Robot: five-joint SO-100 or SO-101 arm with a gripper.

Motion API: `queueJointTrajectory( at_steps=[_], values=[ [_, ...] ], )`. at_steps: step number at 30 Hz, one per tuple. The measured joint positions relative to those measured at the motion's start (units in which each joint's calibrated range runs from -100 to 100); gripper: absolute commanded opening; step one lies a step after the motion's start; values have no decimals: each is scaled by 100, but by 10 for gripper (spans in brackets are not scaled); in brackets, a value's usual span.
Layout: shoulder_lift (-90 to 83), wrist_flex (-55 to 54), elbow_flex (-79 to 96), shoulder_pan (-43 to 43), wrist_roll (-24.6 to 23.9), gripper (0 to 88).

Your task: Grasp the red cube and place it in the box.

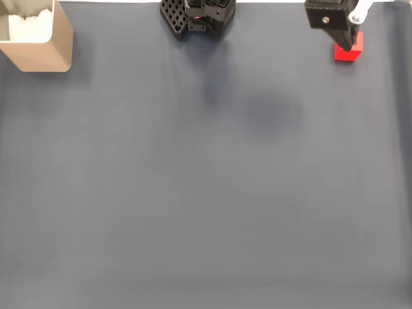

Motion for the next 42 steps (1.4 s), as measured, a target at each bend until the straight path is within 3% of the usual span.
queueJointTrajectory(
  at_steps=[14,35,42],
  values=[
    [-347,119,262,-838,5,66],
    [-1841,-509,1998,-942,278,284],
    [-2119,-979,2414,-942,405,316]
  ],
)
